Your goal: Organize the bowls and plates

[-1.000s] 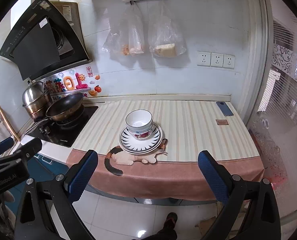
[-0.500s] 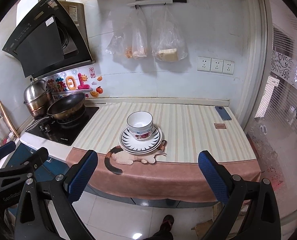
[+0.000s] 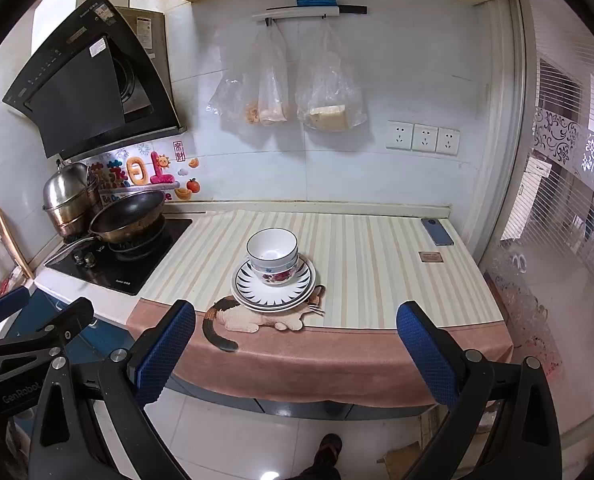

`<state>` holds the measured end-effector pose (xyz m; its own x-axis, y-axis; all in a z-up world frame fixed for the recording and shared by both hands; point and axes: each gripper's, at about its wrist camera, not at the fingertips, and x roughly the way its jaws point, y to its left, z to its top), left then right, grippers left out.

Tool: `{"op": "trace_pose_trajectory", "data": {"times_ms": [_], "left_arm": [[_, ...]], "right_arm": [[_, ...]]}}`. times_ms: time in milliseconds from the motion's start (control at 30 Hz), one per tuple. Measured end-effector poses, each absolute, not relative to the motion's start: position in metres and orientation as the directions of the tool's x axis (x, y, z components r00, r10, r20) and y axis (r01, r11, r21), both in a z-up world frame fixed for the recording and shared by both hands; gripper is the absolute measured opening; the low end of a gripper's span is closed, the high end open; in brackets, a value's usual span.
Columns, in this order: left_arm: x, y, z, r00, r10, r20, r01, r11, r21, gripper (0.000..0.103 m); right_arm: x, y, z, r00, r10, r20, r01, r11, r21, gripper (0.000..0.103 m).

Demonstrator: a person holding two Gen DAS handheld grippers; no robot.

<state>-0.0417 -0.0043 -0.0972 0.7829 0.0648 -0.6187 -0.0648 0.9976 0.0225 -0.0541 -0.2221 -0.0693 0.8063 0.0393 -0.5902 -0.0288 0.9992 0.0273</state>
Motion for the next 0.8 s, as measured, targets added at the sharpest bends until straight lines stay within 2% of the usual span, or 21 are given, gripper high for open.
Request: {"op": "trace_pose_trajectory", "data": {"times_ms": [800], "left_arm": [[-0.043, -0.018, -0.098, 0.782, 0.07, -0.619, -0.072, 0.997, 0.022, 0.103]], "right_arm": [[-0.054, -0.23, -0.074, 0.805, 0.027, -0.593, -0.015, 1.0, 0.026, 0.103]]}}
